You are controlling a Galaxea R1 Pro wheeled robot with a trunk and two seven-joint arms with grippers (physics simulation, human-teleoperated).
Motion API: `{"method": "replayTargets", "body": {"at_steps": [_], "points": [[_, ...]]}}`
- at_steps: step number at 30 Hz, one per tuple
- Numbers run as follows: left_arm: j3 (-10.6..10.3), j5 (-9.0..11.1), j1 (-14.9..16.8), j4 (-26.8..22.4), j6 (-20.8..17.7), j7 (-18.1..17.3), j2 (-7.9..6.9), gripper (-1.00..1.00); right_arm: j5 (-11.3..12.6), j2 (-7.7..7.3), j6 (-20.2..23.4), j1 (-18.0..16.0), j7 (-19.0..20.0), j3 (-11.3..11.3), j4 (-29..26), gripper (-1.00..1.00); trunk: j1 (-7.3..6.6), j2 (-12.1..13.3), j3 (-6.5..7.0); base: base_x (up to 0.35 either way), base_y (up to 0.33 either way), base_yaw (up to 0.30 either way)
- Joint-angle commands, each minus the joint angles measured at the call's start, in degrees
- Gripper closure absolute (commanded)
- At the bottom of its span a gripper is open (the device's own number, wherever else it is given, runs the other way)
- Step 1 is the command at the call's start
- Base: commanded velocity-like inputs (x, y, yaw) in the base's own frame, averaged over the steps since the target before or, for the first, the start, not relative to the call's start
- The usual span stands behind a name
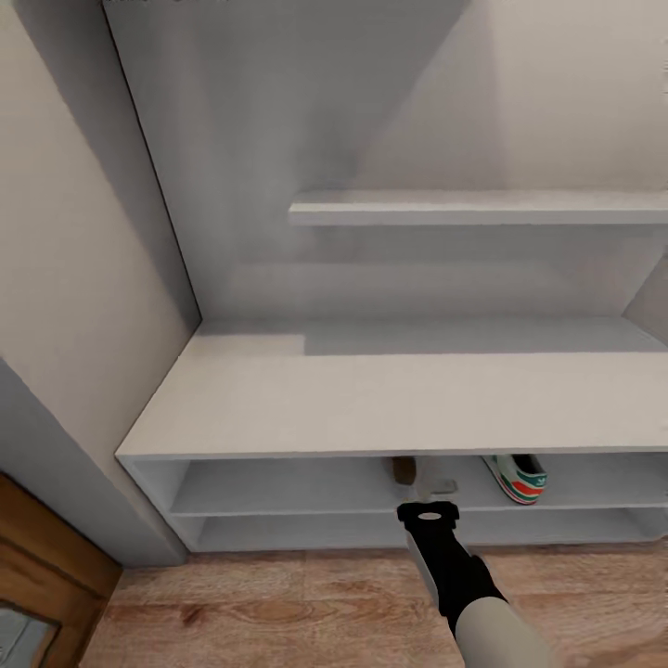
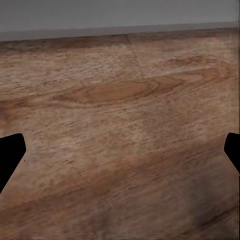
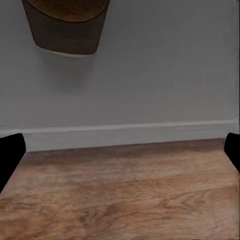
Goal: Pick up the two gym shoes and the two sandals from the corridor floor and place them onto the hallstand (shoe rack) in the corridor, making sure they are on the rack and not on the floor. Arrange them so the two gym shoes are next to each other and the two sandals are next to each other.
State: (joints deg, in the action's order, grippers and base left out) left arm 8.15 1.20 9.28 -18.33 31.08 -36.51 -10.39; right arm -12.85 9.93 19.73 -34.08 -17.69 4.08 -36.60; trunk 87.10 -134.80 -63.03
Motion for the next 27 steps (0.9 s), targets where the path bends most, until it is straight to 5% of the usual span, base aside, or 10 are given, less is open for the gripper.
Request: {"method": "replayTargets", "body": {"at_steps": [1,27], "points": [[0.37,0.12,0.03,0.04,-0.05,-0.58,0.02,-1.0,-0.6,0.07,0.4,-0.02,0.11,0.22,-0.07,-1.0,-0.04,-0.02,-0.04,-0.303,-0.09,0.0],[0.37,0.12,0.03,-0.02,-0.07,-0.58,-0.07,-1.0,-0.63,0.07,-0.07,0.01,0.2,0.23,0.01,-1.0,-0.04,-0.02,-0.04,-0.295,-0.12,0.0]]}}
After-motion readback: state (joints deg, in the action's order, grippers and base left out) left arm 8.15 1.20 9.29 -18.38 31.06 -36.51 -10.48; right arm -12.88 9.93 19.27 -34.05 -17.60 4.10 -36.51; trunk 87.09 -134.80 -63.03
